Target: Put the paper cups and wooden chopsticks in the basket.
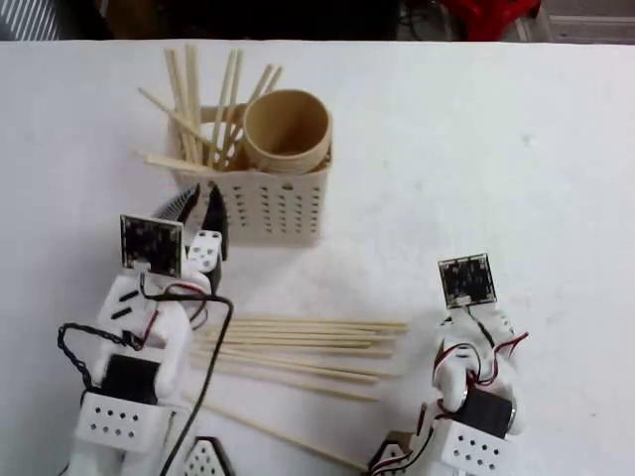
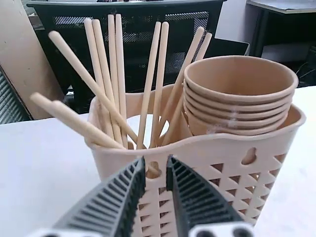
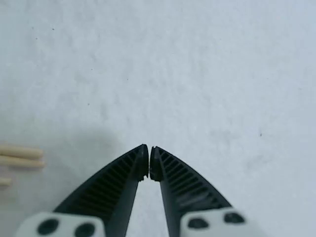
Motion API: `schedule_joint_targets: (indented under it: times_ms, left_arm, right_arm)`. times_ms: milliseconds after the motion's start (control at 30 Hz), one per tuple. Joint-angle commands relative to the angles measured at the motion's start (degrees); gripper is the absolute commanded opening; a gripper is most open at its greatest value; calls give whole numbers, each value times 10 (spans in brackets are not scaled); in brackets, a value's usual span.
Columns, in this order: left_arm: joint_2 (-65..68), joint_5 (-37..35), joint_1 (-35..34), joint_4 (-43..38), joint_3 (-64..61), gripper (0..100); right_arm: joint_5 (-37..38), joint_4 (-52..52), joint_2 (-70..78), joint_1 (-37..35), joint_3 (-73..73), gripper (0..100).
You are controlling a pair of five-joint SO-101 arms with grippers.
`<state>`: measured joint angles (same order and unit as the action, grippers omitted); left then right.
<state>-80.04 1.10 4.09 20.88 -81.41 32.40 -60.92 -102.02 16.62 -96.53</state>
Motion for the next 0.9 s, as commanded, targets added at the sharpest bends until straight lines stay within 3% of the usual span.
schedule_joint_targets:
  times_ms: [0, 567, 733, 867]
  left_arm:
    - [-10, -1, 5, -16, 4, 87]
    - [-12, -1, 2, -13, 4, 87]
    - [-9, 14, -11, 45, 20, 88]
    - [9, 31, -7, 146, 91, 91]
  right_arm:
    - [2, -1, -6, 4, -4, 25]
    - [2, -1, -6, 4, -4, 25]
    - [2, -1, -6, 4, -4, 25]
    - [2, -1, -6, 4, -4, 25]
